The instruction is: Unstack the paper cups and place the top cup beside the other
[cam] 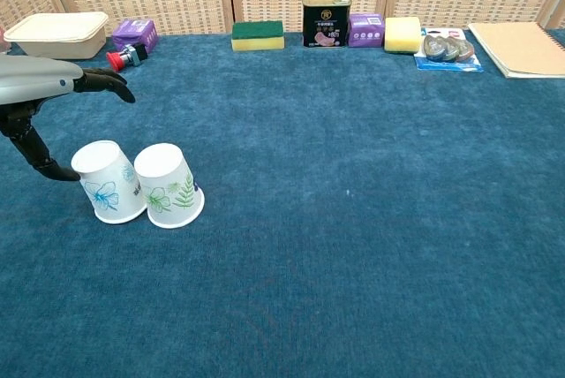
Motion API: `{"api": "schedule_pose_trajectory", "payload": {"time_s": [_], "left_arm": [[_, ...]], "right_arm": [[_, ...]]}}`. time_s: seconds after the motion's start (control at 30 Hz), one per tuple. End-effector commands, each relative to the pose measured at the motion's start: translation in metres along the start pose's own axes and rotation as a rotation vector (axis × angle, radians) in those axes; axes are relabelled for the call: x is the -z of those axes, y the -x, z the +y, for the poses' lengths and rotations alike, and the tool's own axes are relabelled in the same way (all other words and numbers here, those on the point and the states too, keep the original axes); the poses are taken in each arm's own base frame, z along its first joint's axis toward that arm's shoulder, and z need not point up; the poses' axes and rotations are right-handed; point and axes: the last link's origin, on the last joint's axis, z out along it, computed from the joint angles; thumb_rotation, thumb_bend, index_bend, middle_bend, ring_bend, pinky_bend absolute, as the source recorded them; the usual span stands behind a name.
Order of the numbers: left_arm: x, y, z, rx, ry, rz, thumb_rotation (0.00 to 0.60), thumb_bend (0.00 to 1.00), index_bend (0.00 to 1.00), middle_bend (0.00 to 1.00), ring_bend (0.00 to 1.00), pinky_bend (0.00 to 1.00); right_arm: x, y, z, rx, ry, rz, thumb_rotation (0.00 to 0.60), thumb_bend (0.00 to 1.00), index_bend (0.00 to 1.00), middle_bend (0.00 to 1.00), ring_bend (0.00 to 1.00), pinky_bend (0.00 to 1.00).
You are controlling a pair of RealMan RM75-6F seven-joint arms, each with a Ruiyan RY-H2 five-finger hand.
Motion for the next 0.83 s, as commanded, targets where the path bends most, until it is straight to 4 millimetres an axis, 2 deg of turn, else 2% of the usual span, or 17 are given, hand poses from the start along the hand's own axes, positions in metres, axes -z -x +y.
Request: {"api": "schedule_pose_trajectory", "payload": {"time_s": [0.03, 0.1, 0.17, 0.3, 0.47, 0.83], "left_arm": [[0.003, -0.004, 0.000, 0.019, 0.005, 0.003, 0.600, 0.16, 0.04, 0.00, 0.00, 0.08], [0.010, -0.012, -0.002, 0.035, 0.015, 0.030, 0.600, 0.16, 0.02, 0.00, 0.00, 0.08], [0.028, -0.025, -0.017, 0.041, -0.003, 0.100, 0.600, 0.16, 0.00, 0.00, 0.00, 0.08], [0.060, -0.026, -0.044, 0.039, -0.013, 0.208, 0.600, 0.13, 0.00, 0.00, 0.00, 0.08], [0.103, -0.002, -0.078, 0.102, -0.052, 0.315, 0.600, 0.12, 0.00, 0.00, 0.00, 0.08], [0.158, 0.036, -0.116, 0.198, -0.188, 0.378, 0.600, 0.12, 0.00, 0.00, 0.00, 0.08]], "right_arm": [[0.000, 0.000, 0.000, 0.000, 0.000, 0.001, 0.600, 0.06, 0.03, 0.00, 0.00, 0.00], [0.000, 0.000, 0.000, 0.000, 0.001, 0.001, 0.600, 0.06, 0.03, 0.00, 0.00, 0.00], [0.000, -0.001, 0.000, 0.000, 0.001, 0.000, 0.600, 0.06, 0.03, 0.00, 0.00, 0.00], [0.000, 0.000, 0.000, 0.002, -0.002, 0.001, 0.600, 0.06, 0.03, 0.00, 0.00, 0.00], [0.001, 0.002, -0.003, 0.011, -0.007, -0.001, 0.600, 0.06, 0.03, 0.00, 0.00, 0.00], [0.001, 0.007, -0.007, 0.037, -0.019, -0.006, 0.600, 0.06, 0.03, 0.00, 0.00, 0.00]]}}
